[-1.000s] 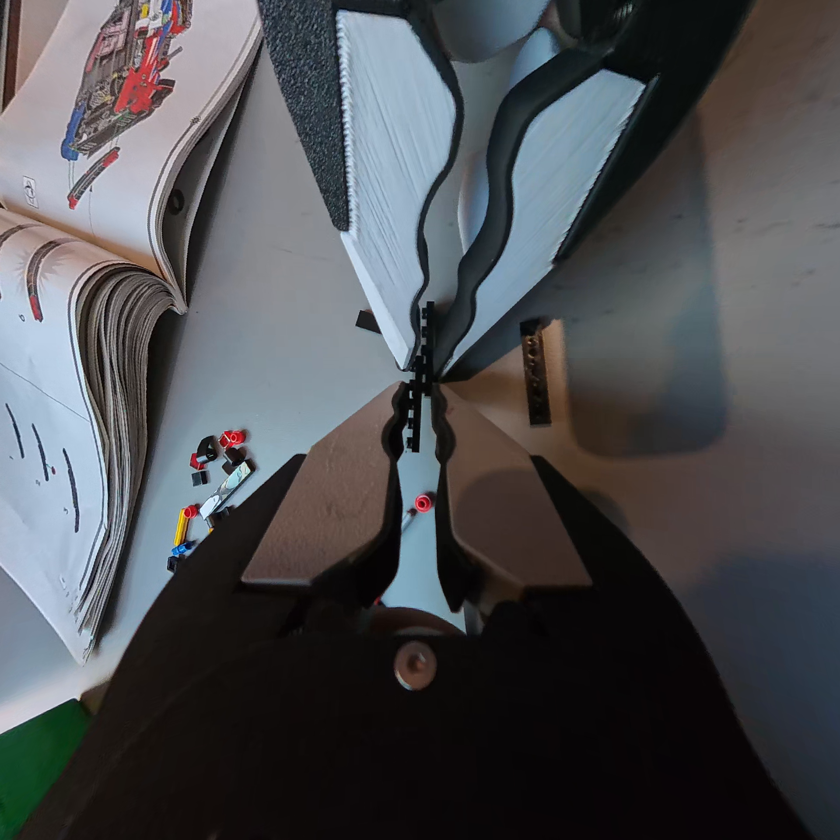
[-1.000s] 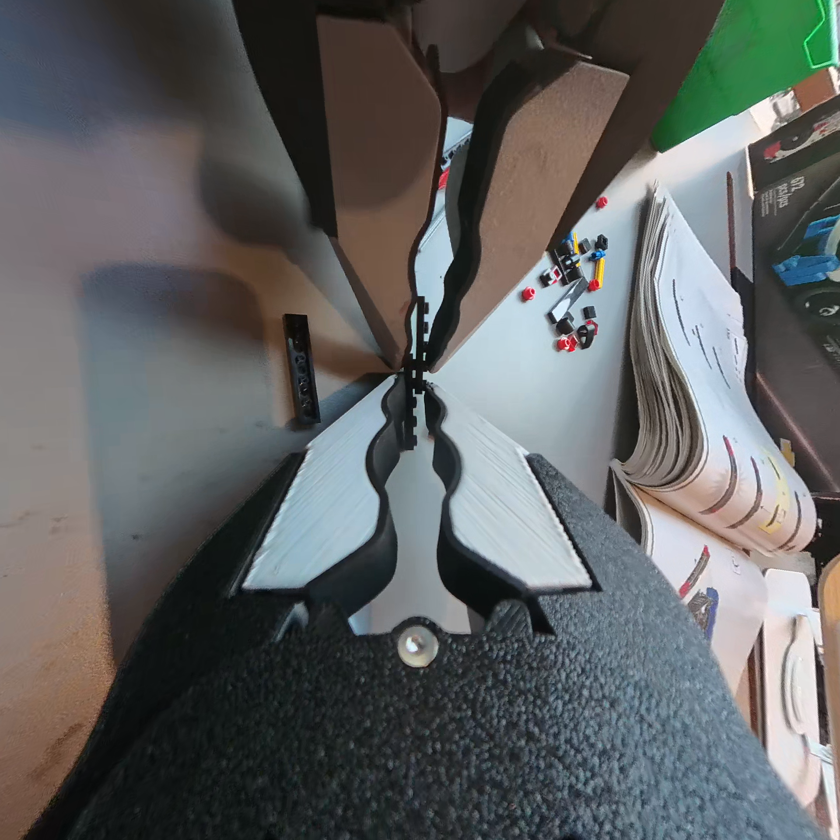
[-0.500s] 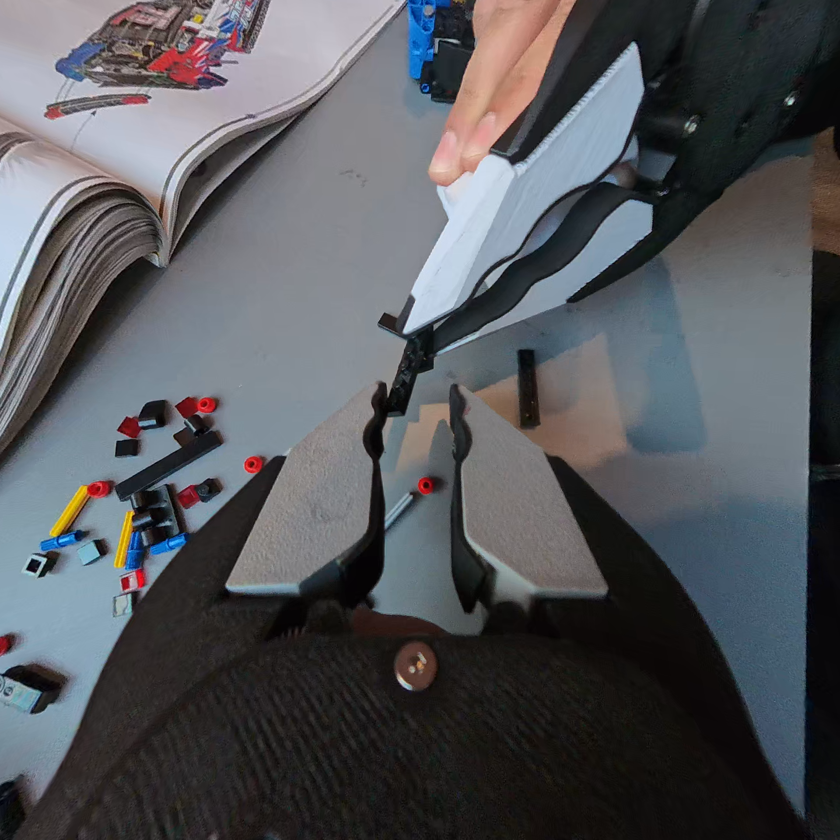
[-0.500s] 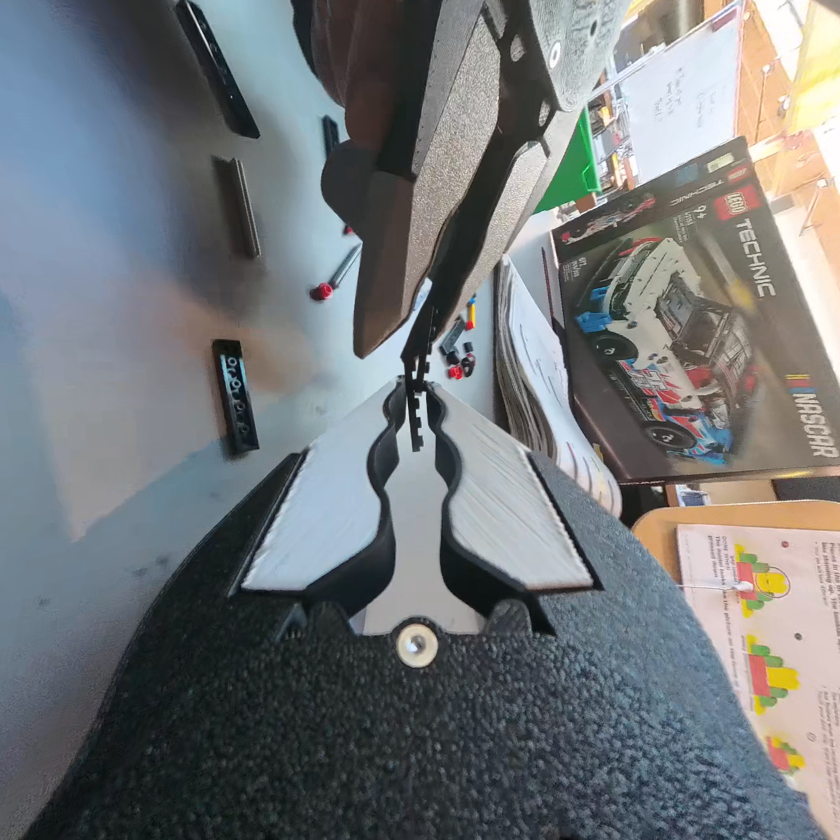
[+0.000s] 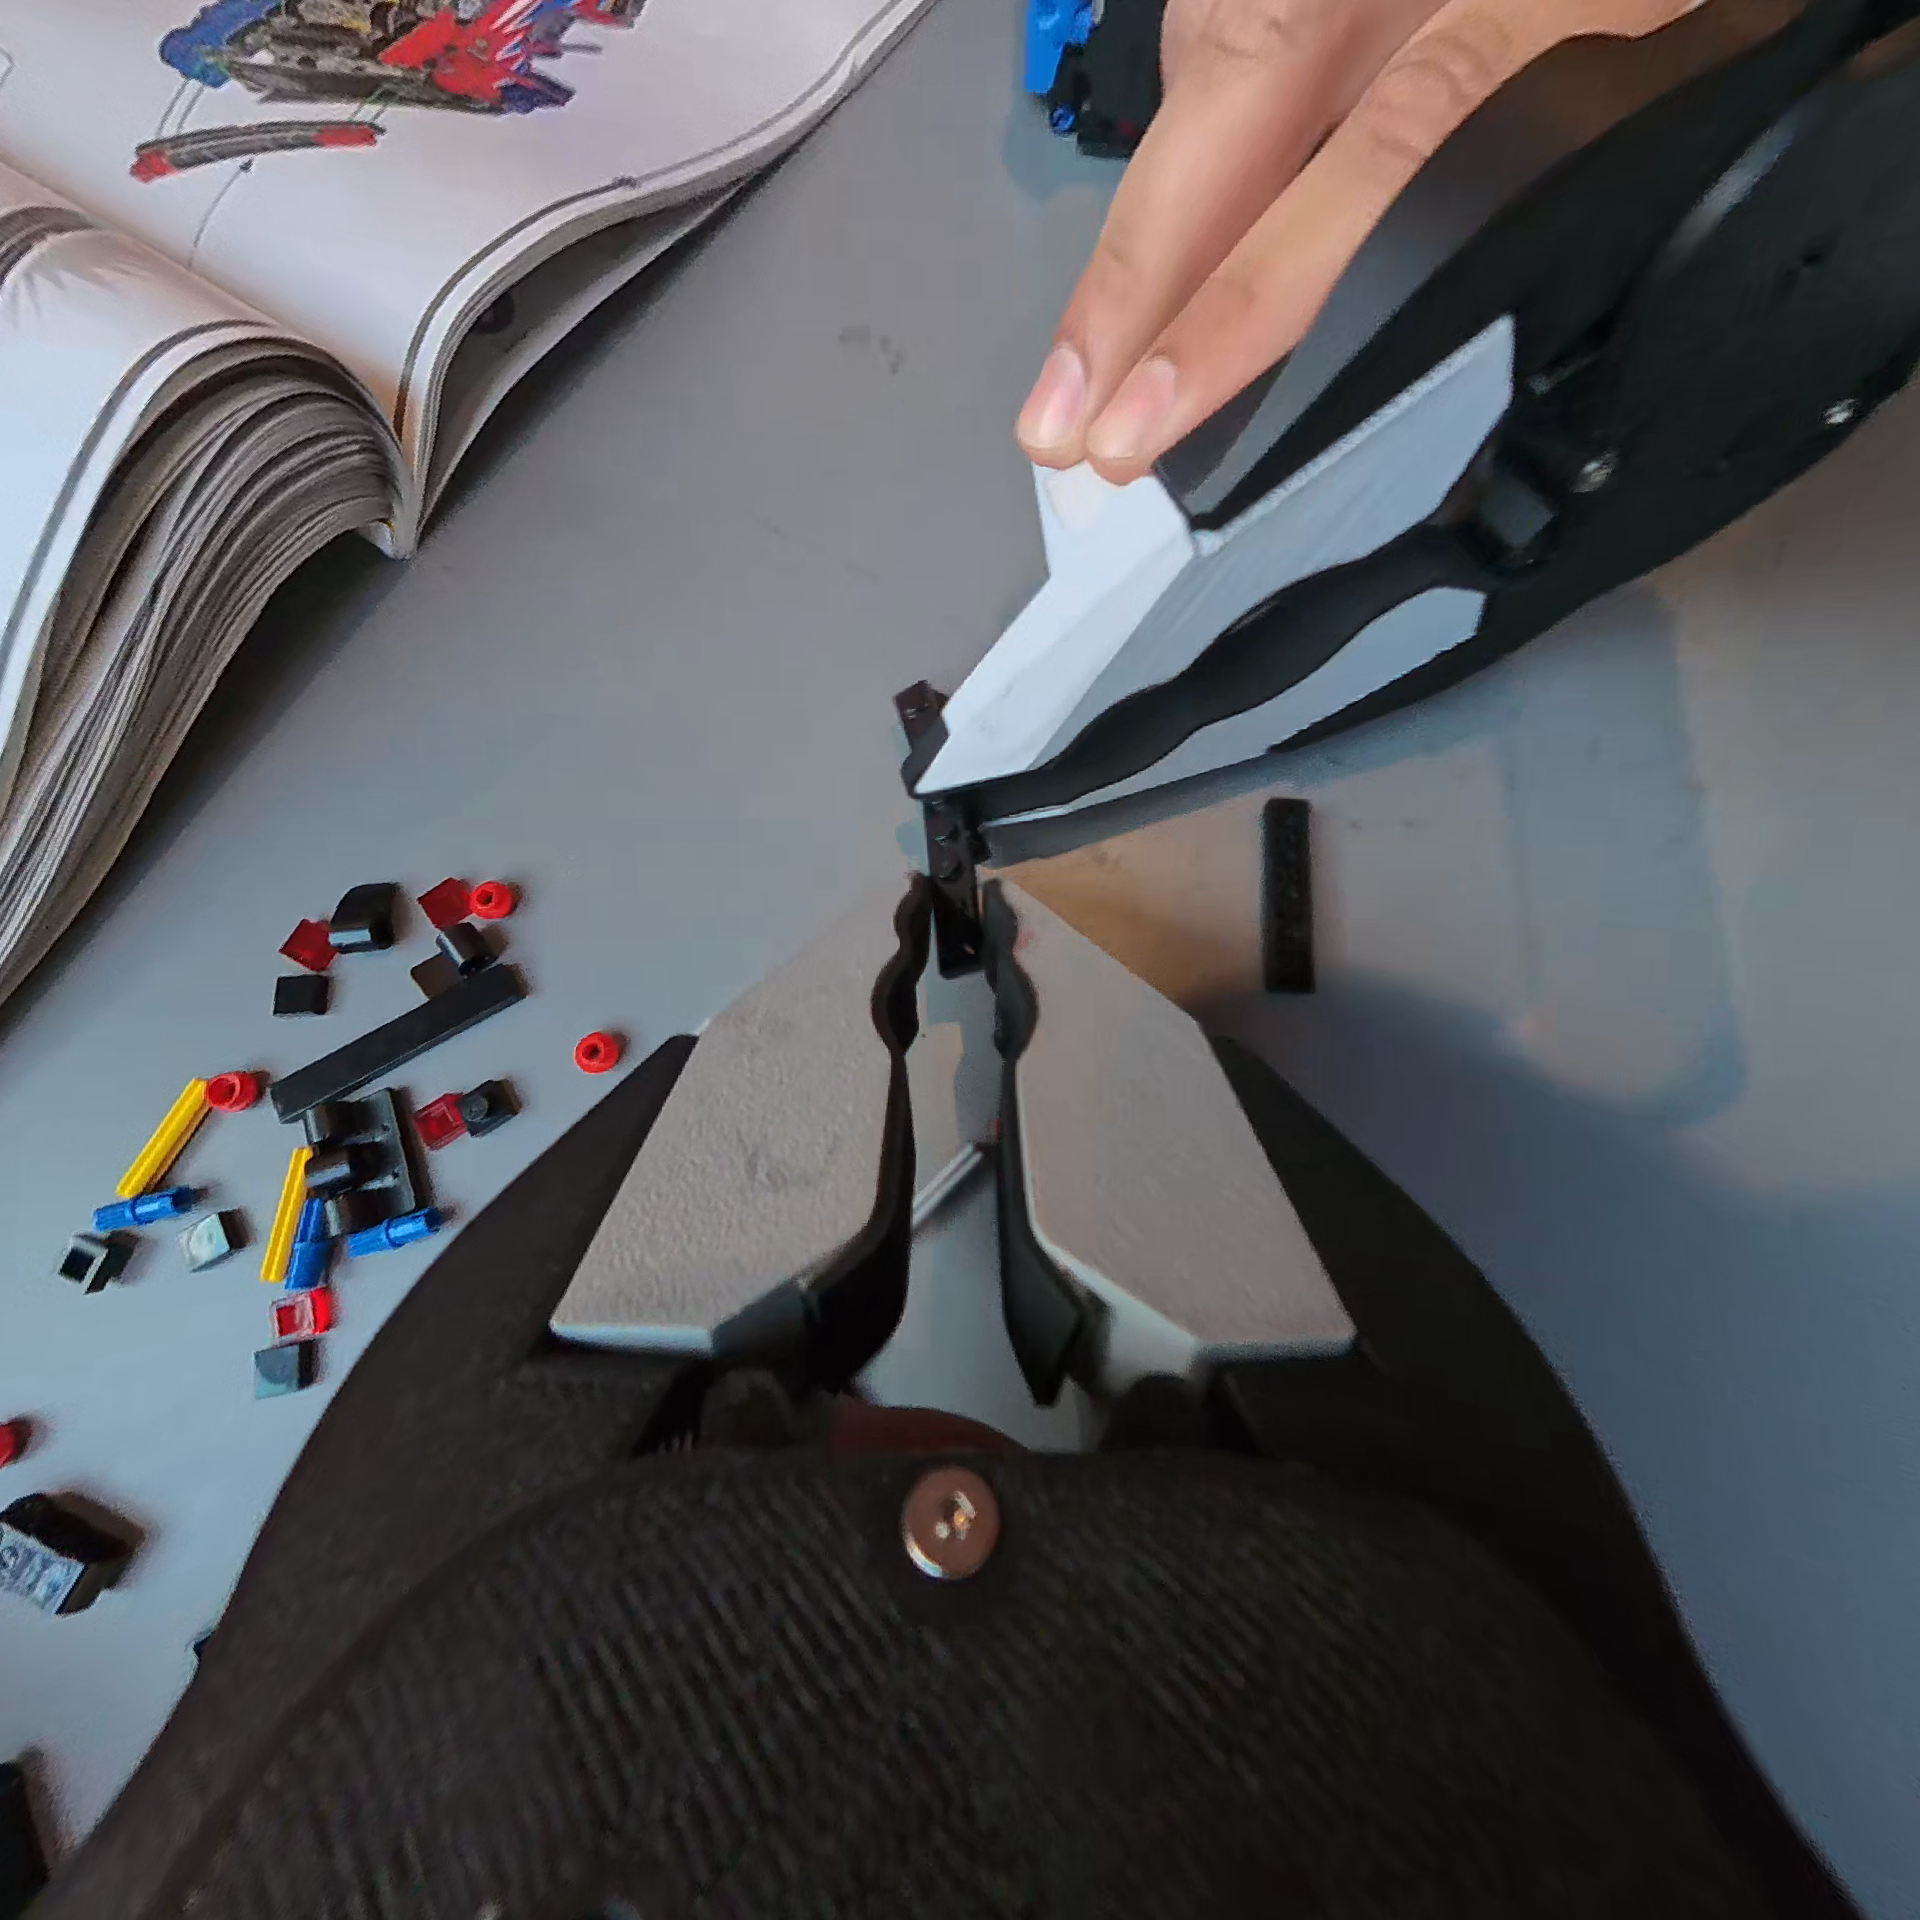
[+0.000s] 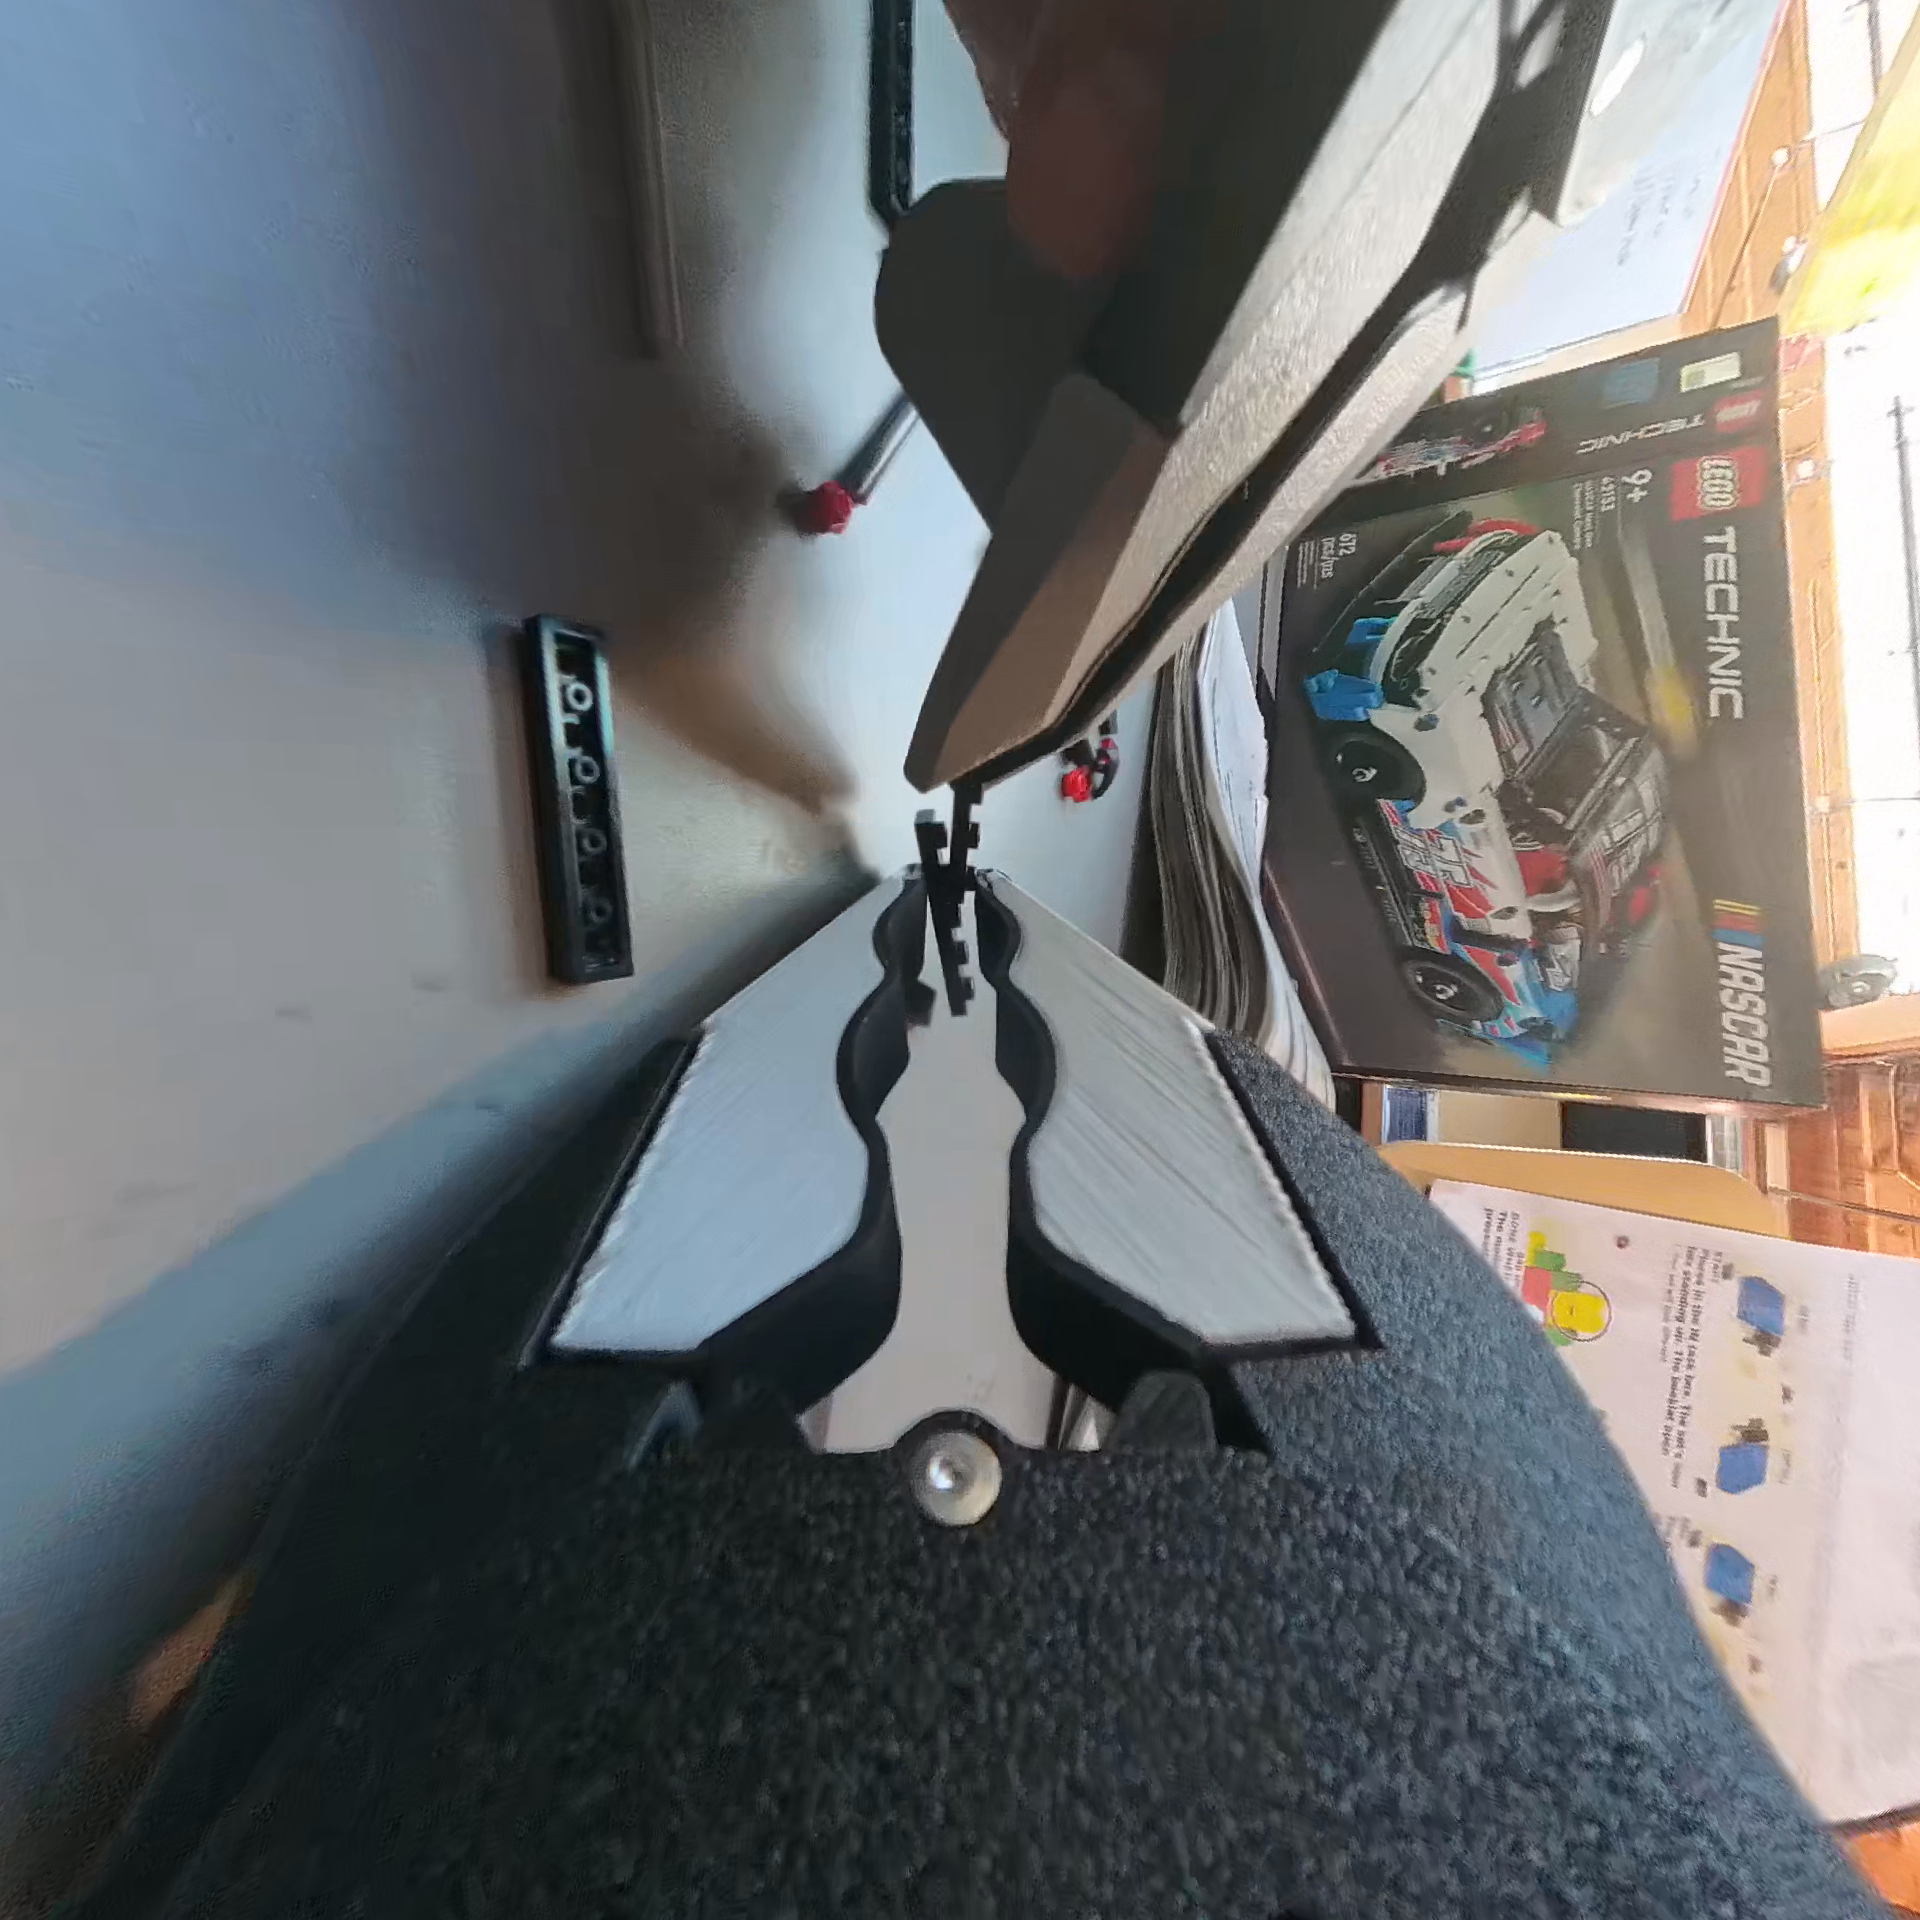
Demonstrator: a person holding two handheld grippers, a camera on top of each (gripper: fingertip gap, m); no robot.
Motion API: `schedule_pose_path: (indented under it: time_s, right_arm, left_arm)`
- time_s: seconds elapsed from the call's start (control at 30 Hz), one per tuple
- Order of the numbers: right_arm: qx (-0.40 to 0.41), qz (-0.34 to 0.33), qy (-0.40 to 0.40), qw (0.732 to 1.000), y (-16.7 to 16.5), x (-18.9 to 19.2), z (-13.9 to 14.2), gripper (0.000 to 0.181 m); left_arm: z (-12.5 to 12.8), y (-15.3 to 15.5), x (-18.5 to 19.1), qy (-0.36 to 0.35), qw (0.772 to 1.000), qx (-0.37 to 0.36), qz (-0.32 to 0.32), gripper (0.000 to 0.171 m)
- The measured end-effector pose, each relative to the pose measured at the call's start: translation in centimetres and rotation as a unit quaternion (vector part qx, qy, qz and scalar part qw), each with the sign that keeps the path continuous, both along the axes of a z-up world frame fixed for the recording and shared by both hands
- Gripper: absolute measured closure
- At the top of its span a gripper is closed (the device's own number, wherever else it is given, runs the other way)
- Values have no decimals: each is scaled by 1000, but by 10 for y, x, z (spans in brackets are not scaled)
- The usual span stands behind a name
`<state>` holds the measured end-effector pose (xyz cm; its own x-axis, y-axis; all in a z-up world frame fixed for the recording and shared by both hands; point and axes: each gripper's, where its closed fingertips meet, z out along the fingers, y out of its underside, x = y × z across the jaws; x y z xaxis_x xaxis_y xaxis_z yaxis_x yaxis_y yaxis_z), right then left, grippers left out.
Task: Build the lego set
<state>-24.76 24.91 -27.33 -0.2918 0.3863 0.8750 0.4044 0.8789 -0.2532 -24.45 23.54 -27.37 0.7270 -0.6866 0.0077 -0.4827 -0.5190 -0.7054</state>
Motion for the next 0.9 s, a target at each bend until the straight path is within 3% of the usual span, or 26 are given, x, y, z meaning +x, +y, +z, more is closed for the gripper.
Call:
schedule_pose_path:
  time_s: [0.33, 0.43, 0.57, 0.67, 0.77, 0.9]
  right_arm:
    - [-25, 4, 13, 1000, 1, 6, 4, 163]
    - [-85, -4, 17, 996, 1, 9, 9, 159]
    - [-197, 6, 12, 980, -9, 14, 16, 159]
    - [-247, 7, -11, 969, -16, 18, 12, 159]
    - [-244, 2, -21, 970, -16, 17, 6, 159]
    - [-266, 10, -53, 962, -26, 19, -4, 168]
  left_arm:
    - [-9, 3, -11, 111, 993, 40, -2, 166]
    - [-6, 2, -8, 136, 987, 72, -36, 166]
    - [-8, -3, -4, 213, 963, 130, -101, 166]
    - [-8, -5, 0, 217, 961, 134, -111, 166]
    - [-7, -7, 3, 240, 947, 161, -140, 166]
    - [-8, -12, 11, 228, 946, 165, -160, 166]
